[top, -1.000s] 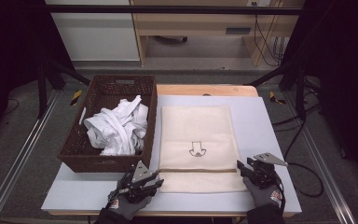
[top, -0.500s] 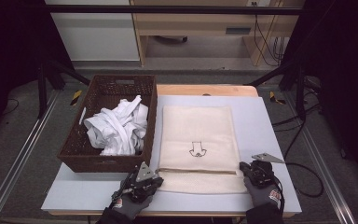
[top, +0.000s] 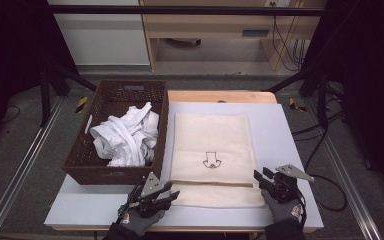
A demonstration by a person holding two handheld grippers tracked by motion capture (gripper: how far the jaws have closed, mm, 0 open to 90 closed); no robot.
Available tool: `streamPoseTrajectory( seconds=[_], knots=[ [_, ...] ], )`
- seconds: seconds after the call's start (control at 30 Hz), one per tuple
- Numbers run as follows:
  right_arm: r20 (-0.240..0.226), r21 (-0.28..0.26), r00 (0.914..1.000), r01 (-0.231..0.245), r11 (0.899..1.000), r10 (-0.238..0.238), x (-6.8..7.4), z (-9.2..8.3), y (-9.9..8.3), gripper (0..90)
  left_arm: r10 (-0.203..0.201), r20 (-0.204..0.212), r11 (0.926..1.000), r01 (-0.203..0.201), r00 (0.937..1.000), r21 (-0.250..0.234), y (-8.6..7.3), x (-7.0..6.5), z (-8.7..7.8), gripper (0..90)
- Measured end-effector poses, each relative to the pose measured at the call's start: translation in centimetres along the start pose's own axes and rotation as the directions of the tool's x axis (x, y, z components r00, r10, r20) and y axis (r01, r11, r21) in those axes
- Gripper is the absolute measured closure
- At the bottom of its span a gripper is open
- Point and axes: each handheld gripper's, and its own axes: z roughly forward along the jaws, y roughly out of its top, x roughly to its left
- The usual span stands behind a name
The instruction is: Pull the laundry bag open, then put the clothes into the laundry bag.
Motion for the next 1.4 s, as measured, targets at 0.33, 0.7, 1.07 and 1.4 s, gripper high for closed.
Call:
streamPoseTrajectory(
  seconds=[0.33, 0.7, 1.07, 1.4],
  knots=[
    [-0.061, -0.061, 0.9979, 0.017, 0.998, -0.021, 2.0, -0.6, 1.6, 44.2, 0.013, 0.03, 0.9999, -0.014, 0.9994, 0.003, 0.0, -0.6, 0.3, 51.9],
    [-0.132, -0.109, 0.9897, 0.04, 0.993, -0.055, 5.2, -0.2, 4.5, 37.3, 0.021, 0.03, 0.9997, -0.02, 0.9993, -0.012, -0.1, -1.0, 0.4, 51.1],
    [-0.165, -0.143, 0.9842, 0.041, 0.989, -0.065, 7.5, 0.6, 7.3, 33.6, 0.017, 0.053, 0.9998, -0.016, 0.9985, -0.015, -0.1, -1.3, 0.9, 53.2],
    [-0.192, -0.143, 0.9784, 0.048, 0.989, -0.076, 9.2, 1.3, 8.7, 33.5, 0.027, 0.066, 0.9996, -0.028, 0.9974, 0.006, -0.4, -1.5, 1.7, 81.9]
  ],
)
